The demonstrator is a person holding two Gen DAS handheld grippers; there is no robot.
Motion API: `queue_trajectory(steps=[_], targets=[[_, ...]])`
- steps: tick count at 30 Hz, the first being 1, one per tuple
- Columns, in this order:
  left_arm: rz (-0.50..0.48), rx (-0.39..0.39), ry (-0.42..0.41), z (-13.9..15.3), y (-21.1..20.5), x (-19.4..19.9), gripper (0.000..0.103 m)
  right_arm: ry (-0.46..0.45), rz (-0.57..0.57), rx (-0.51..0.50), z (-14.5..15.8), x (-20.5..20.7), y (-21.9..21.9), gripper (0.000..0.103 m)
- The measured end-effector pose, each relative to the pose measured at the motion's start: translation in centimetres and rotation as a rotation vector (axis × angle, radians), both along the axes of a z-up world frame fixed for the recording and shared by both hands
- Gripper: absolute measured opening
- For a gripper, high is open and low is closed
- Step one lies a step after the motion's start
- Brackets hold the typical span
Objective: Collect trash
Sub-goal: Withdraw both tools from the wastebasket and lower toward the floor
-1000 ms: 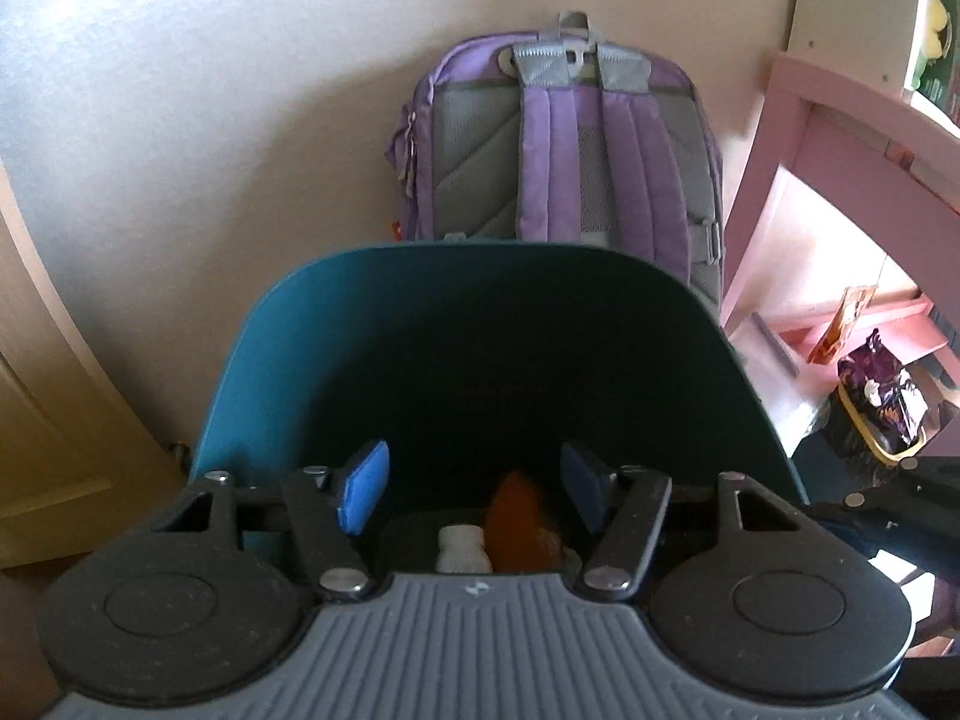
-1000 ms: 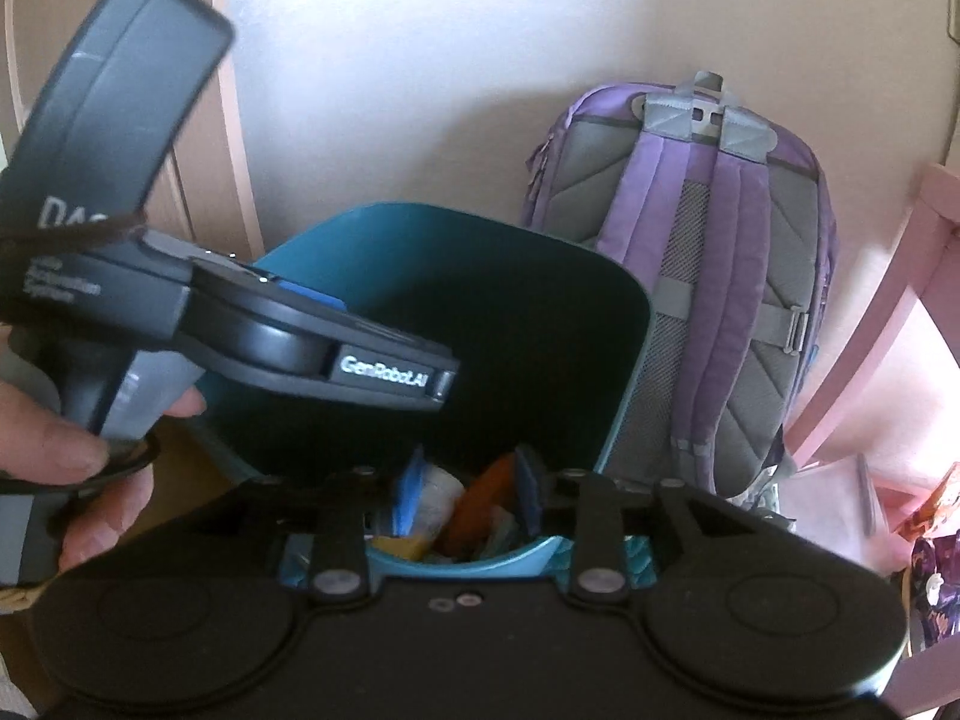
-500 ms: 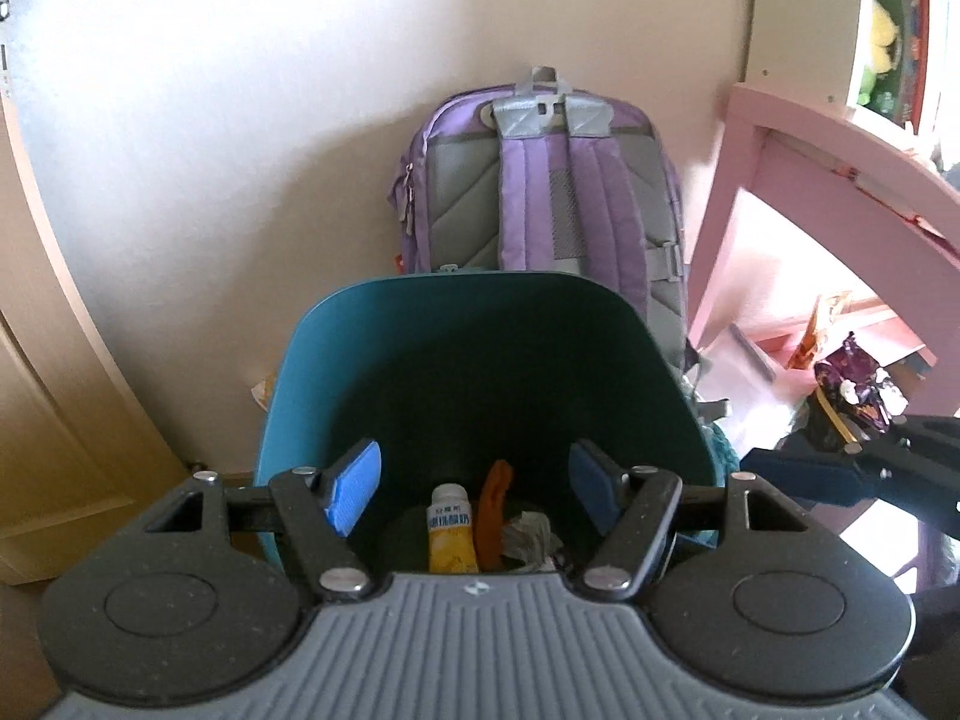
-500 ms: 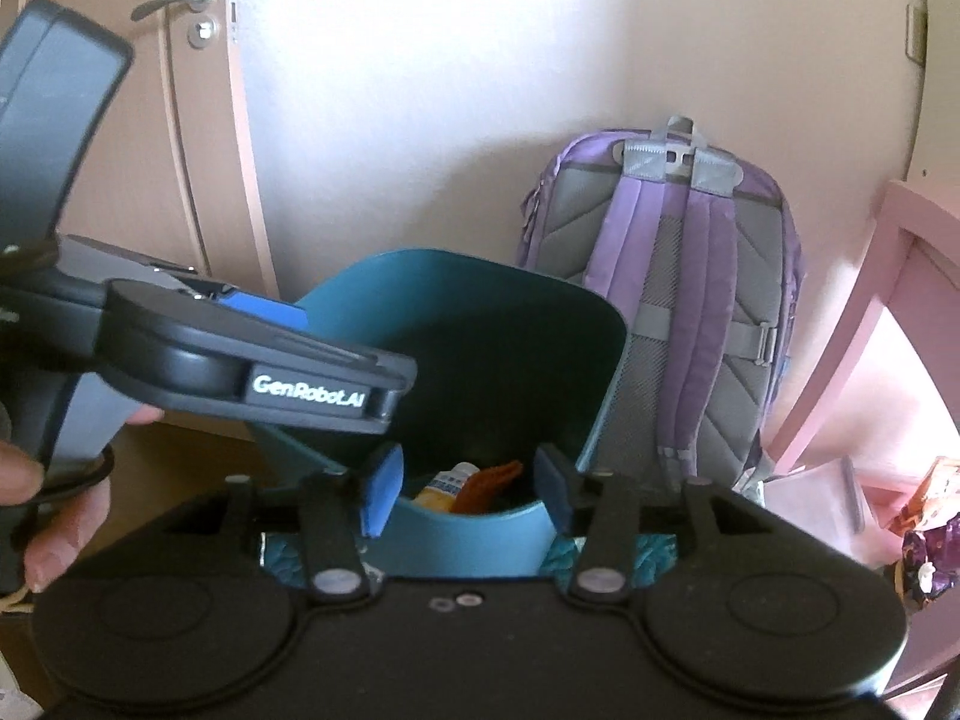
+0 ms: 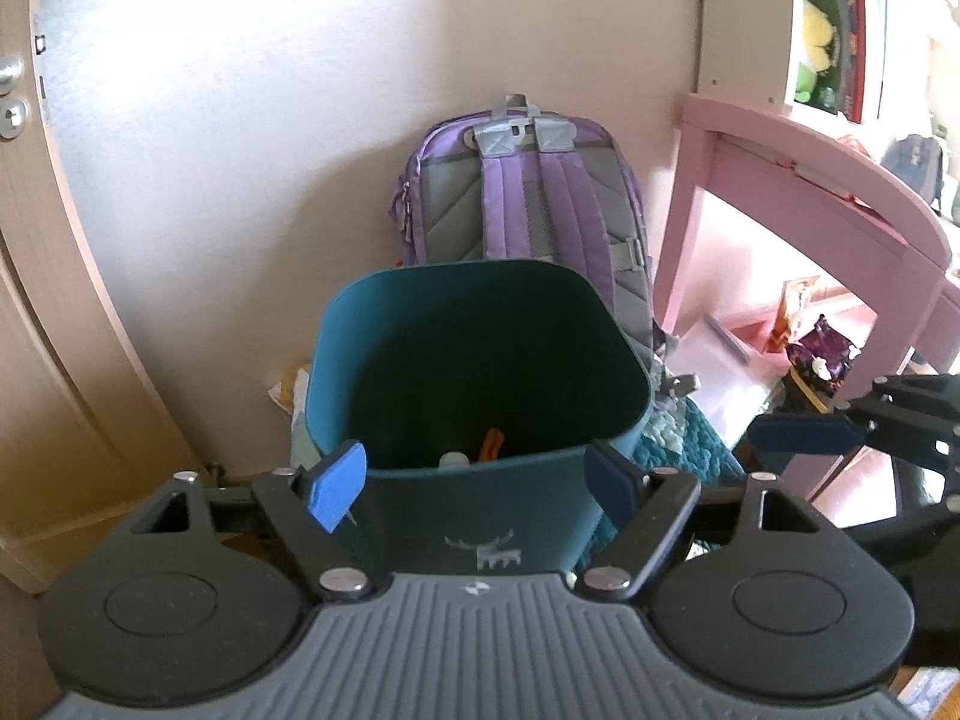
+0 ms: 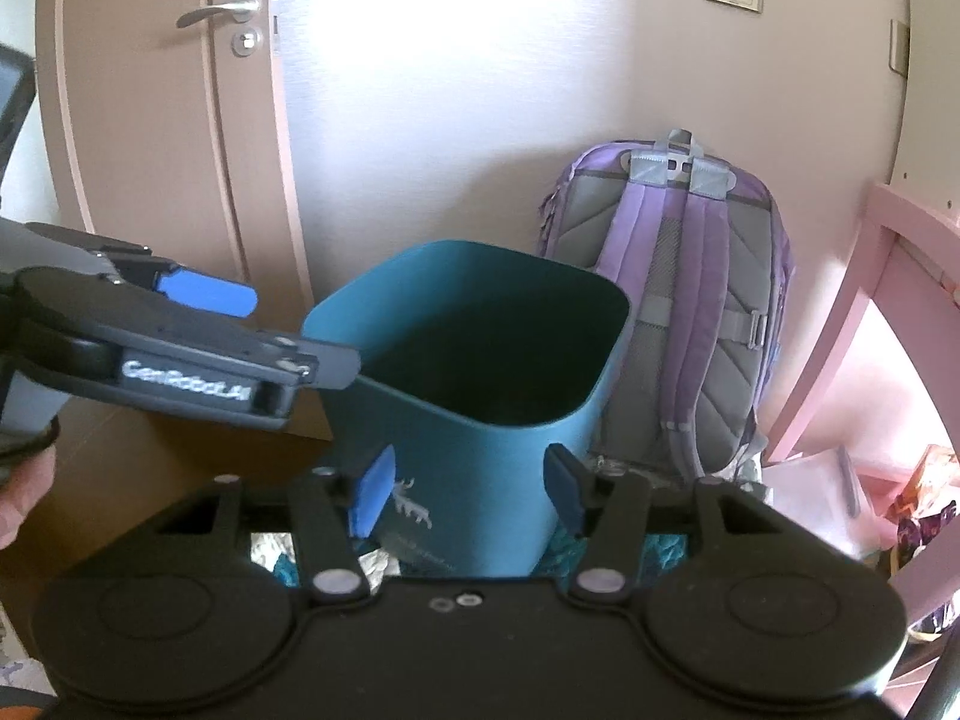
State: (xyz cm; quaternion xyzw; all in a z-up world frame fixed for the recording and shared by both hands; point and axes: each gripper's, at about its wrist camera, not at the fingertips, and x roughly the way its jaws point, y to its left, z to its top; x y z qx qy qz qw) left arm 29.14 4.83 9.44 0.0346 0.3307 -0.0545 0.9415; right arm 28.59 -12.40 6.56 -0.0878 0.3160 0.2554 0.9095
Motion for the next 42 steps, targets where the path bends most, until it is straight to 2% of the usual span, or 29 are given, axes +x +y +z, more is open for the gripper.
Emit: queue_trajectory(steps=[7, 11, 17, 21, 24, 27, 30, 33, 38, 42], targets=[[-0.026, -0.009, 0.013, -1.1, 0.4, -3.0, 0.081, 0.019, 0.024, 0.015, -0.9, -2.0, -0.4, 0.056], [-0.036, -0.012, 0.023, -2.2, 0.7, -4.4, 0.092, 0.038, 0.036, 0.016, -2.3, -3.0, -0.5, 0.056], [-0.056, -0.07, 0.049, -4.7, 2.3, -6.2, 0.098, 0.033, 0.07, -0.008, -5.5, -4.5, -0.2, 0.056], [-0.067, -0.088, 0.057, -7.5, 4.0, -6.8, 0.101, 0.049, 0.091, -0.024, -8.8, -5.1, 0.0, 0.057], [-0.056, -0.101, 0.067, -10.7, 5.7, -6.7, 0.101, 0.103, 0.1, -0.015, -11.8, -4.8, 0.1, 0.057], [-0.039, -0.111, 0.11, -14.4, 7.4, -6.0, 0.101, 0.159, 0.099, -0.03, -15.8, -4.3, 0.5, 0.057], [0.002, -0.053, 0.137, -18.4, 8.9, -5.1, 0.101, 0.221, 0.086, -0.048, -20.2, -3.5, 1.0, 0.057], [0.027, 0.028, 0.151, -22.6, 9.9, -4.1, 0.101, 0.232, 0.073, -0.108, -24.7, -2.8, 1.7, 0.057], [-0.054, 0.036, 0.222, -29.7, 10.8, -2.9, 0.101, 0.335, 0.045, -0.175, -31.7, -1.2, 2.0, 0.057], [-0.115, 0.056, 0.285, -35.5, 9.8, -2.1, 0.101, 0.425, 0.012, -0.224, -37.4, 0.3, 1.6, 0.057]])
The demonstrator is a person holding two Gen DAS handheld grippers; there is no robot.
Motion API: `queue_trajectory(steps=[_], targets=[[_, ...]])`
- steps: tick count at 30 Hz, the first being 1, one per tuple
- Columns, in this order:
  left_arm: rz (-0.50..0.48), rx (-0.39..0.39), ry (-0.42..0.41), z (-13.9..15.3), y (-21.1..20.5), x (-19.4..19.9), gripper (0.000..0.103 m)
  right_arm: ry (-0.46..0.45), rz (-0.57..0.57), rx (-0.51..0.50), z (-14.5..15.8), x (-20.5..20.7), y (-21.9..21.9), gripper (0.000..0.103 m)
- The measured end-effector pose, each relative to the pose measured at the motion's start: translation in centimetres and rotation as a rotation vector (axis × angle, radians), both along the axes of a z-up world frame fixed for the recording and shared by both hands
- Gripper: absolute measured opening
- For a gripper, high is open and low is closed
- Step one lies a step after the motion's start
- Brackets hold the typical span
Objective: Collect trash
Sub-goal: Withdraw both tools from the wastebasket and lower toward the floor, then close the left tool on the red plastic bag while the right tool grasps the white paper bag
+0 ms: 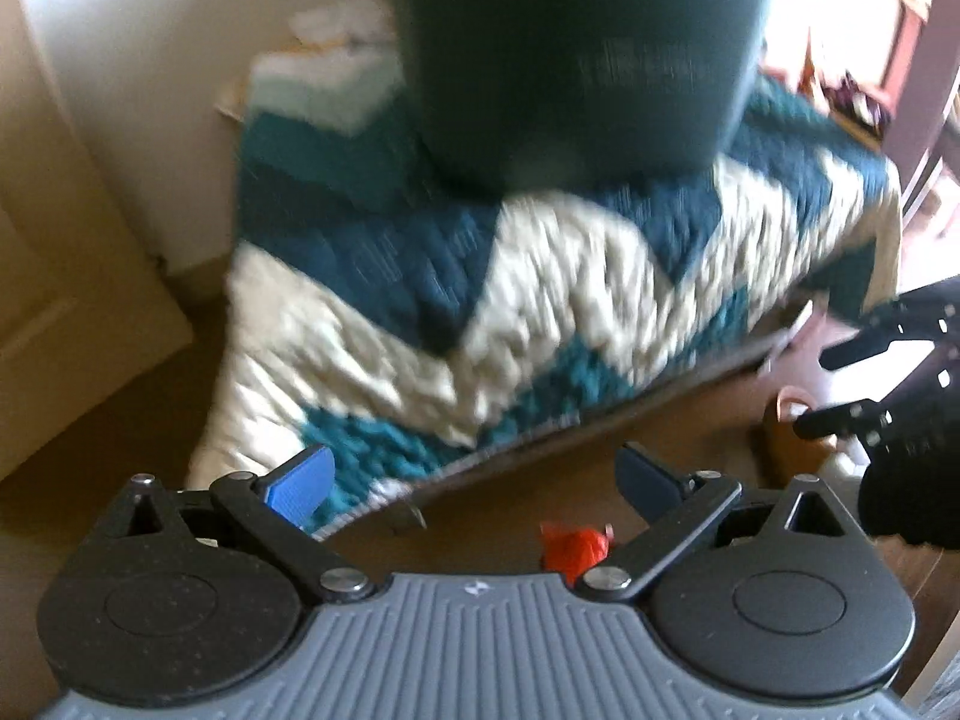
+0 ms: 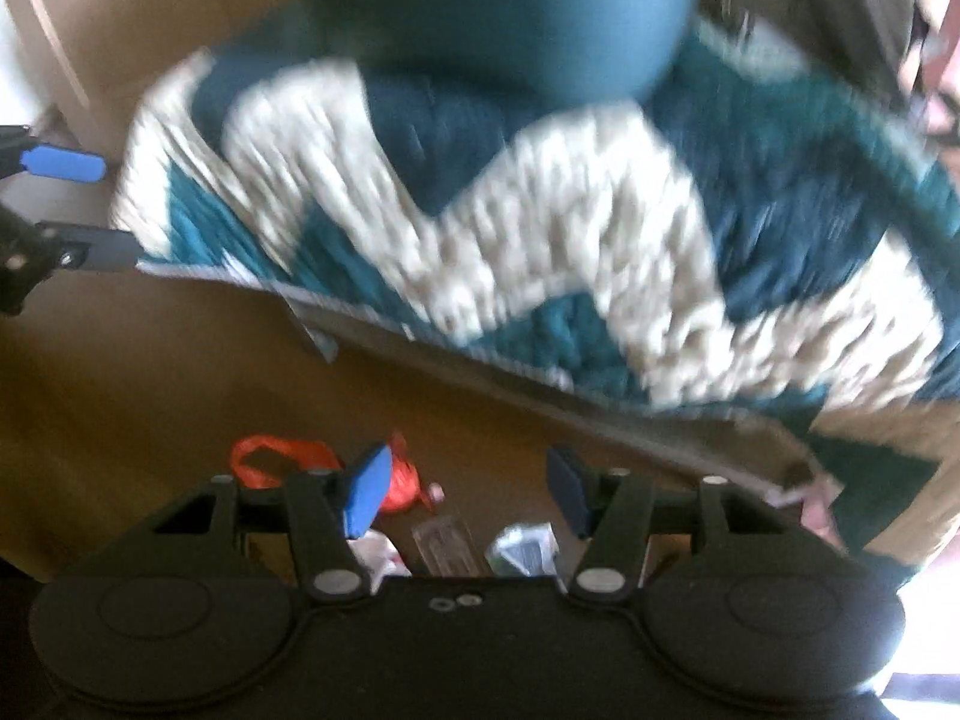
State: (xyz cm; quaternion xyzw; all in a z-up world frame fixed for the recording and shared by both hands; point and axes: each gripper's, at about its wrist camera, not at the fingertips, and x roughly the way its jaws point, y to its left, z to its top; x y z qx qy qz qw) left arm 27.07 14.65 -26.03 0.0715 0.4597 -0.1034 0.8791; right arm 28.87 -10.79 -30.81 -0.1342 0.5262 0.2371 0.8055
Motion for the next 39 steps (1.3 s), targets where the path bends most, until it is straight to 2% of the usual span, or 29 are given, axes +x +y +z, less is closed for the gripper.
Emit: queue_trajectory(steps=[4, 9, 13, 17, 24, 30, 33, 34, 35, 36, 38, 39], targets=[[-0.024, -0.007, 0.092, -5.5, -1.1, 1.2, 0.101, 0.086, 0.016, -0.06, -5.2, 1.0, -0.2, 0.057], [-0.059, -0.014, 0.18, -11.6, -2.9, 2.4, 0.101, 0.194, -0.042, -0.126, -11.4, 2.3, -1.4, 0.056], [-0.058, 0.028, 0.229, -16.4, -4.2, 3.3, 0.101, 0.281, -0.045, -0.184, -15.8, 3.1, -2.2, 0.056], [-0.065, 0.054, 0.287, -21.4, -5.2, 4.2, 0.101, 0.325, -0.036, -0.219, -19.0, 3.6, -2.8, 0.055], [-0.124, 0.055, 0.366, -26.8, -6.9, 4.4, 0.101, 0.374, 0.053, -0.243, -23.4, 3.7, -1.9, 0.053], [-0.117, 0.05, 0.417, -29.3, -7.4, 4.7, 0.099, 0.386, 0.068, -0.285, -26.1, 4.1, -1.8, 0.052], [-0.084, 0.048, 0.465, -30.6, -7.2, 5.4, 0.08, 0.388, 0.079, -0.308, -26.9, 4.4, -1.7, 0.045], [-0.073, 0.045, 0.481, -30.9, -7.1, 5.6, 0.071, 0.39, 0.08, -0.31, -27.0, 4.5, -1.7, 0.035], [-0.065, 0.041, 0.494, -31.1, -7.0, 5.7, 0.062, 0.395, 0.081, -0.313, -27.1, 4.5, -1.7, 0.018], [-0.059, 0.039, 0.502, -31.2, -7.0, 5.7, 0.059, 0.4, 0.084, -0.321, -27.2, 4.6, -1.6, 0.011], [-0.054, 0.023, 0.516, -31.3, -6.8, 5.8, 0.04, 0.399, 0.096, -0.327, -27.2, 4.5, -1.5, 0.004], [-0.051, 0.022, 0.522, -31.3, -6.8, 5.7, 0.037, 0.394, 0.103, -0.323, -27.1, 4.5, -1.5, 0.003]])
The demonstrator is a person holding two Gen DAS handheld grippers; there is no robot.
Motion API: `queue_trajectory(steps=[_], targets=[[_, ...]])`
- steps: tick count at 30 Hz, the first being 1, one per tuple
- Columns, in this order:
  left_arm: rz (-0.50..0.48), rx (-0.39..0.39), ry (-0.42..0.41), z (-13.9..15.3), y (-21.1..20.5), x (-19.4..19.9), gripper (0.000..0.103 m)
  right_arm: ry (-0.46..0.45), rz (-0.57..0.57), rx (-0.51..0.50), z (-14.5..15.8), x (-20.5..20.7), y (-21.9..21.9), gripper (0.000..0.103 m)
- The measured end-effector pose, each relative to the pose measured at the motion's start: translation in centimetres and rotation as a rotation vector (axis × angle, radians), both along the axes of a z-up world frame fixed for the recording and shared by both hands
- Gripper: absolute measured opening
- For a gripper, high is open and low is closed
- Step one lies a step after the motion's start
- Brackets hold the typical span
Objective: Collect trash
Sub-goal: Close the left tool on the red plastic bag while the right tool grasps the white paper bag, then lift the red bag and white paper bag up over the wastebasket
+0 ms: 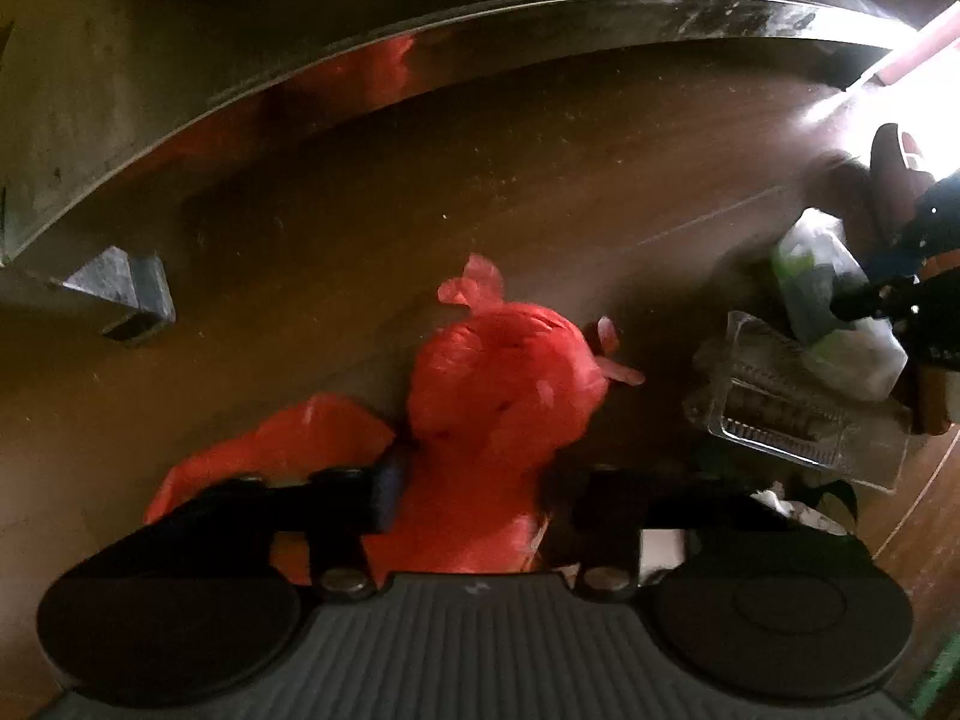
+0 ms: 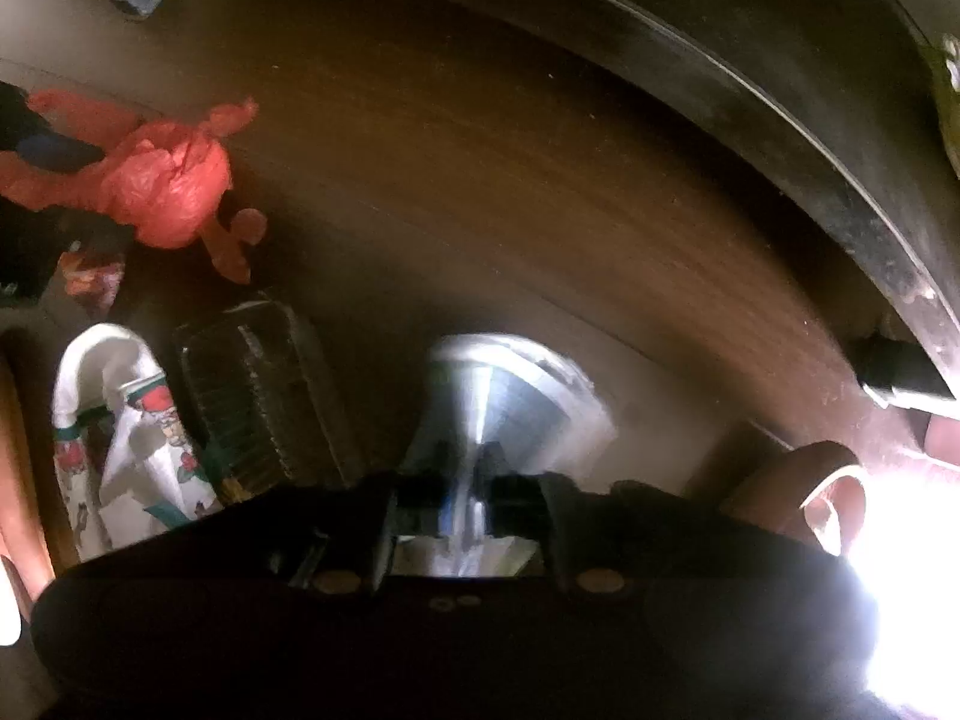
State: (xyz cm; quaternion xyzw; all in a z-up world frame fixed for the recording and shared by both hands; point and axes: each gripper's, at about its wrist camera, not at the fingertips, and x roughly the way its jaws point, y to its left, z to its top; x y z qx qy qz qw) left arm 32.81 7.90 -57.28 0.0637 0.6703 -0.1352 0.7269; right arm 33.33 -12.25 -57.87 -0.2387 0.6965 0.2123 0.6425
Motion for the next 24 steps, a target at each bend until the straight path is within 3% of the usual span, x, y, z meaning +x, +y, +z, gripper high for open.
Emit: queue_trajectory(steps=[2, 5, 12, 17, 24], targets=[[0.006, 0.006, 0.006, 0.2, 0.1, -0.1, 0.025, -0.018, 0.017, -0.01, 0.5, -0.1, 0.1, 0.001], [0.017, -0.007, 0.006, 1.0, 0.6, -0.2, 0.018, -0.052, 0.006, 0.001, 2.1, -0.3, -0.1, 0.0], [0.05, -0.021, -0.042, 5.5, 2.3, -1.4, 0.016, -0.109, -0.033, 0.029, 7.8, -1.5, 0.0, 0.0], [0.058, -0.021, -0.108, 11.2, 4.0, -3.0, 0.016, -0.168, -0.002, 0.039, 13.4, -2.8, 0.5, 0.0], [0.036, 0.039, -0.213, 19.2, 5.1, -5.4, 0.017, -0.244, -0.035, 0.131, 21.3, -4.4, 1.2, 0.0]])
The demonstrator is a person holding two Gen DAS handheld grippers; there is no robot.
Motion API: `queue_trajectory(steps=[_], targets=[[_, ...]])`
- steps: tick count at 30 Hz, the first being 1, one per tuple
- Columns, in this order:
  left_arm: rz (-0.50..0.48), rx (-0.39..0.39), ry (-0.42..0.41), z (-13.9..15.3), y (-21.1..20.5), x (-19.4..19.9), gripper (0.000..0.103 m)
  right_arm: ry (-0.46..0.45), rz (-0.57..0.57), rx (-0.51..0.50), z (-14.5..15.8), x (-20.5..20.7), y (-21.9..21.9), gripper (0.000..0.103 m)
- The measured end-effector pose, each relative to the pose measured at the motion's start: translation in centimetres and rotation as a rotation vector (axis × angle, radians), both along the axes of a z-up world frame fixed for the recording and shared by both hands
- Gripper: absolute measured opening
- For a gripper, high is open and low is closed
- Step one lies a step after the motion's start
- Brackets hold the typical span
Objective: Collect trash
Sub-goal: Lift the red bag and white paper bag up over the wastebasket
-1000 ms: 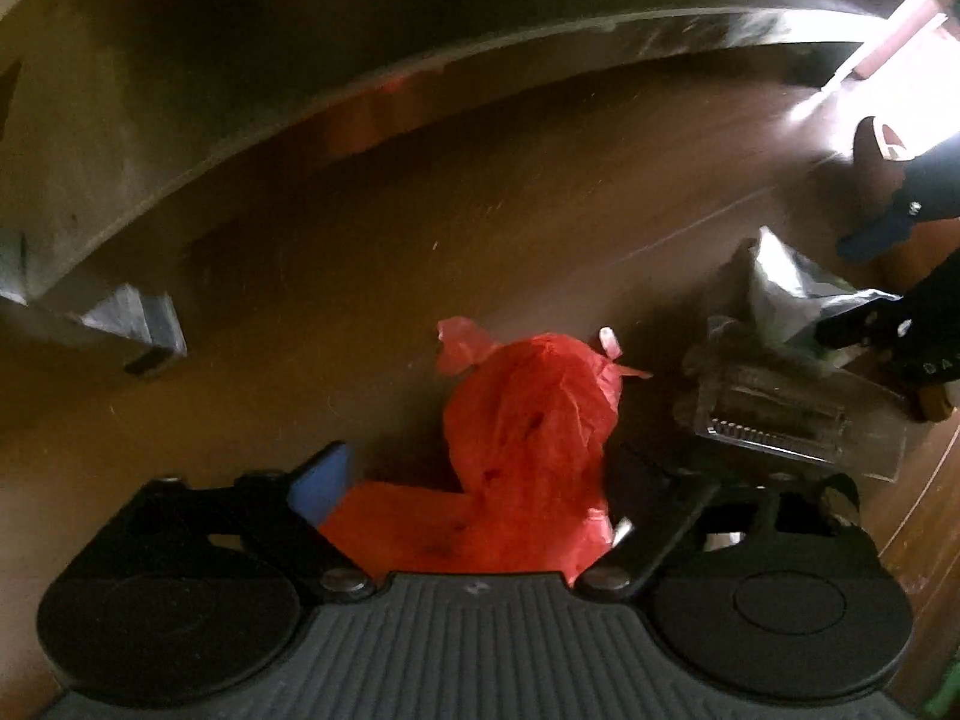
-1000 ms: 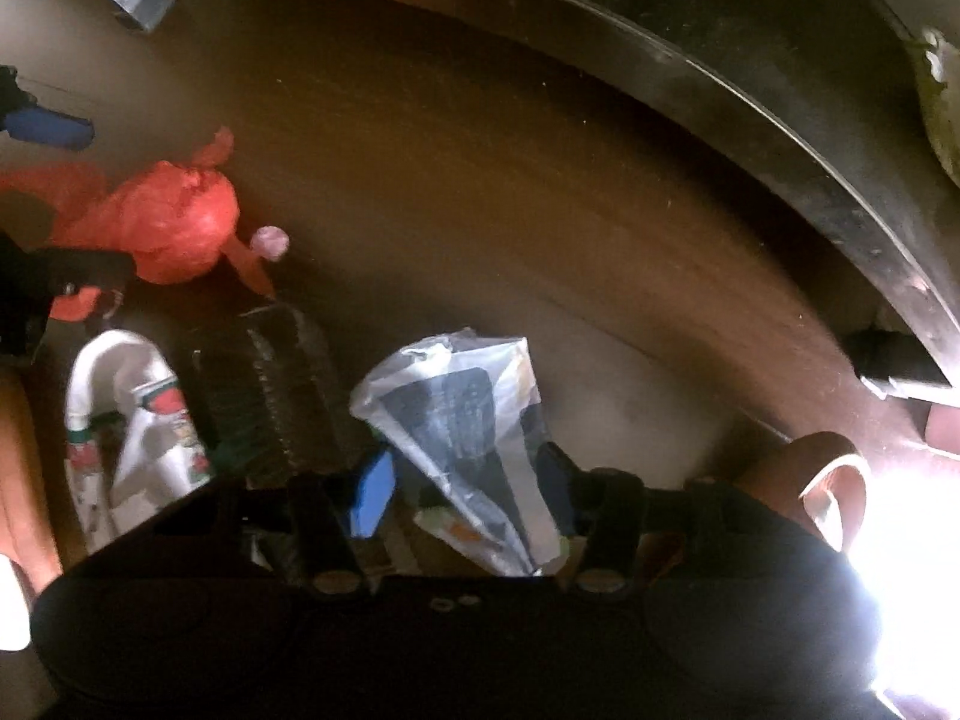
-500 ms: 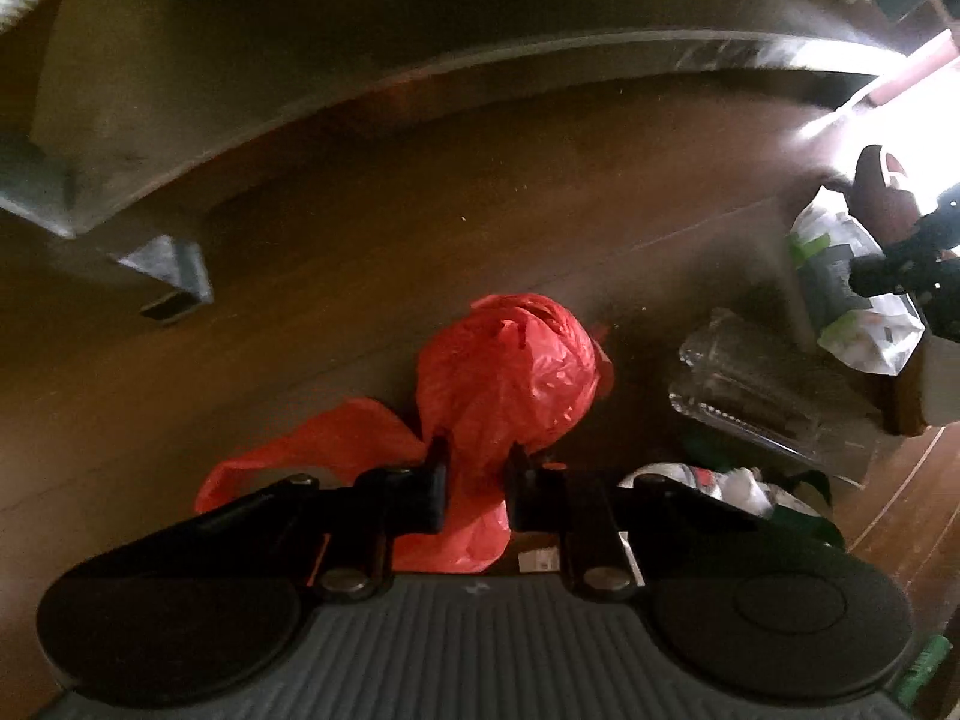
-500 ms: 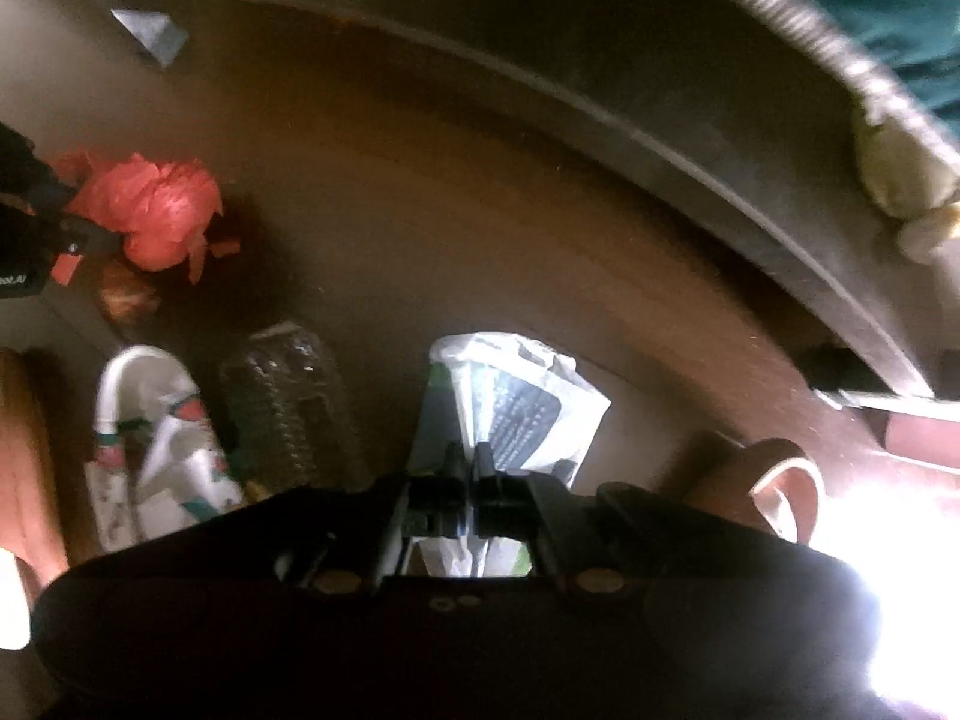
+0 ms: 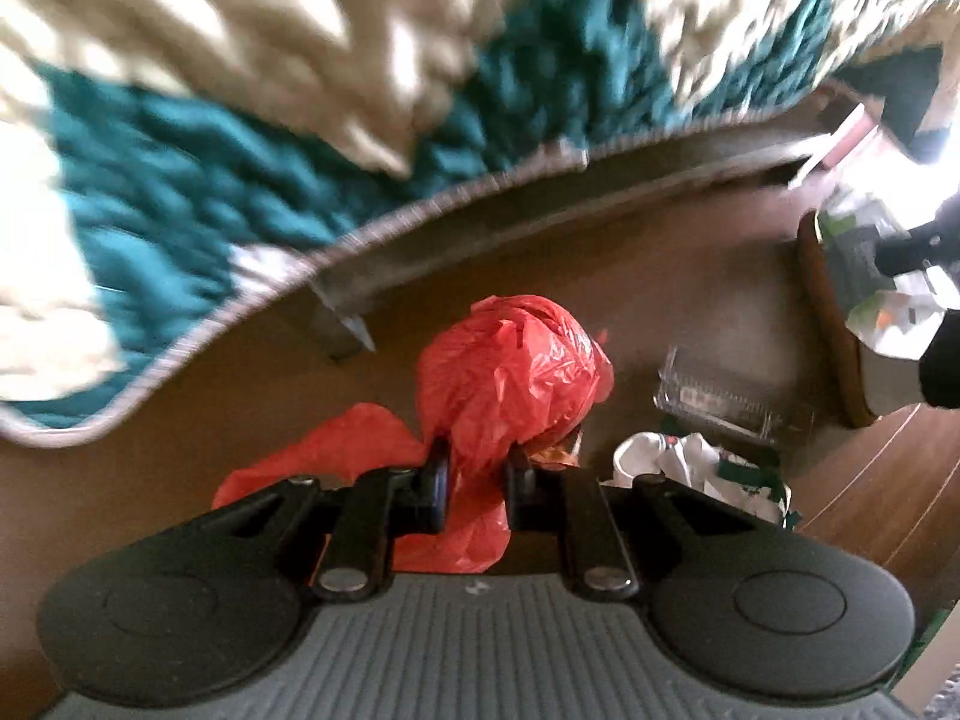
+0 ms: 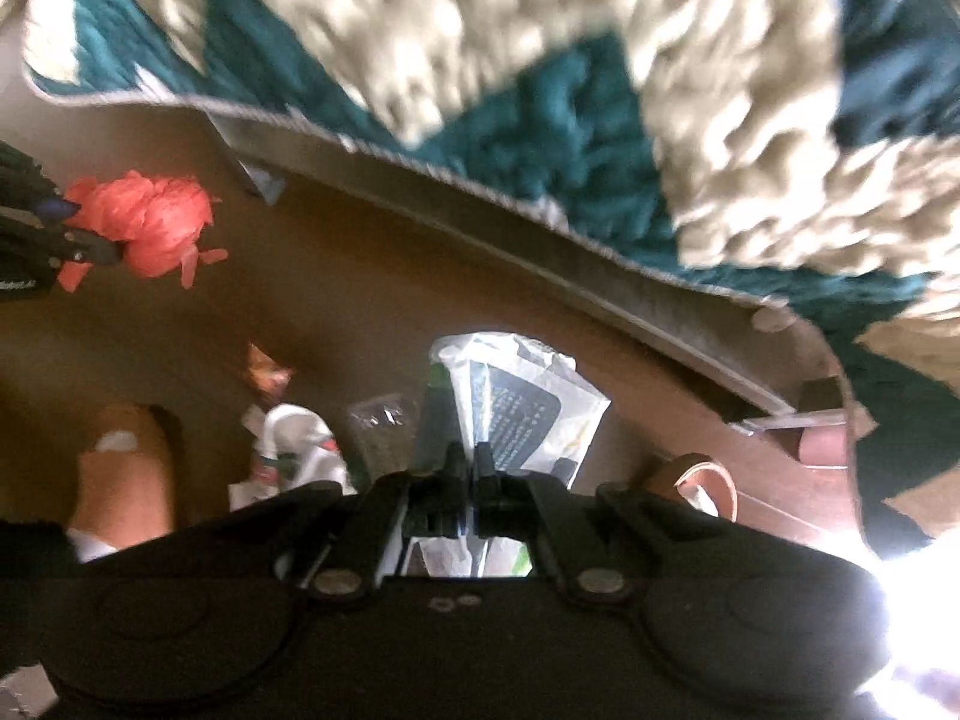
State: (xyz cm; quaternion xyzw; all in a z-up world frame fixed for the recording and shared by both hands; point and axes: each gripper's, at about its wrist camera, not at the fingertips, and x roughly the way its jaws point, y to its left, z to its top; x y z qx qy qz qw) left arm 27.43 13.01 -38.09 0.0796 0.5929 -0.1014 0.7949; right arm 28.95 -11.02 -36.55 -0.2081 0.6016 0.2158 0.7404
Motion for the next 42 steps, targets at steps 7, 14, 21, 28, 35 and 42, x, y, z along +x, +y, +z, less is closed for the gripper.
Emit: queue_trajectory(steps=[7, 14, 21, 28, 35, 42], targets=[[0.021, 0.061, -0.144, 8.9, 1.0, -2.3, 0.017, -0.137, 0.015, 0.1, 8.7, -2.6, 0.9, 0.0], [-0.005, 0.109, -0.332, 18.6, 0.6, -4.8, 0.017, -0.283, 0.073, 0.211, 18.3, -6.2, 1.6, 0.0], [-0.002, 0.125, -0.479, 26.6, -0.6, -7.8, 0.017, -0.418, 0.1, 0.255, 26.2, -9.1, 1.1, 0.0], [0.033, 0.093, -0.591, 33.4, -1.5, -9.8, 0.017, -0.558, 0.129, 0.295, 33.4, -10.6, 0.0, 0.0], [0.043, 0.058, -0.678, 39.1, -3.1, -9.8, 0.017, -0.692, 0.137, 0.329, 39.2, -10.3, -0.5, 0.0], [0.043, 0.023, -0.766, 44.9, -5.0, -7.7, 0.017, -0.794, 0.125, 0.366, 43.6, -7.8, -0.6, 0.0]])
